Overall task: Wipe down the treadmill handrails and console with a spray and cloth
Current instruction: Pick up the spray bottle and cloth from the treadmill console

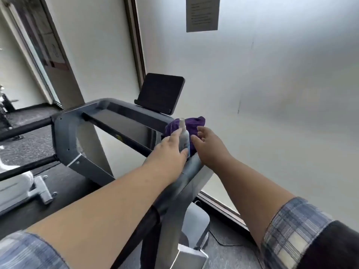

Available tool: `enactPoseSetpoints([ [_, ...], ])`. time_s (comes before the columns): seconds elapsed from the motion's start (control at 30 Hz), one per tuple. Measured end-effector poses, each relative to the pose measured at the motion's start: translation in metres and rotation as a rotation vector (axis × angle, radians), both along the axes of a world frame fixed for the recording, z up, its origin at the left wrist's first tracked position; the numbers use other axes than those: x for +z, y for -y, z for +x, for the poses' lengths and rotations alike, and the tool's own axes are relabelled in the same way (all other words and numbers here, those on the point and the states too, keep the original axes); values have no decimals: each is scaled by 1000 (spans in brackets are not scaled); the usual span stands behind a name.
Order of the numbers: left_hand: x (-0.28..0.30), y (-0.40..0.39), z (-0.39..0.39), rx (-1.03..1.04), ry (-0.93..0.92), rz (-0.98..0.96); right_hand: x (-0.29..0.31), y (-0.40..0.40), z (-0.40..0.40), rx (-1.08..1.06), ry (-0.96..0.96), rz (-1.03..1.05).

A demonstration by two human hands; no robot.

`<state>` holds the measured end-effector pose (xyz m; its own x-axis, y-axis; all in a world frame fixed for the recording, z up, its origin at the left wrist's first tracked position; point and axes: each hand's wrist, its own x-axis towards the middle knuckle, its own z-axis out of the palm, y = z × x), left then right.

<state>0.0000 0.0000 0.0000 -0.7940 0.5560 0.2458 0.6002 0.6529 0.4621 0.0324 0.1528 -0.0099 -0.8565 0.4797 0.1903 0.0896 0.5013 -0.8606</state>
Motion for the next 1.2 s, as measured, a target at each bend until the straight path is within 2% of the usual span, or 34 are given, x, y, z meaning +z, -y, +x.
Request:
enactPoseSetpoints([
  [0.23, -9, -47, -27, 203, -64, 89, -12, -34, -44, 178, 29, 1],
  [0.37, -14, -53, -36, 251, -75, 114, -12, -40, -54, 344, 34, 121],
  [0.47, -15, -50, -41, 241, -53, 148, -11, -46, -60, 436, 83, 126],
  [0.6, -16, -43, -44, 217, 22, 209, -9, -40, -63, 459, 66, 84],
  [0.8, -8, -27, -55, 258, 118, 404, 1, -19, -66, 438, -52, 188],
  [1.07, -18, -15, -60, 264, 145, 478, 13, -16, -64, 609, 48, 164],
  [1.13, -21, -16, -61, 270, 158, 479, 13, -27, -69, 534, 47, 112],
  [1.2, -23, -21, -61, 282, 137, 428, 15, -49, -78, 198, -81, 60],
])
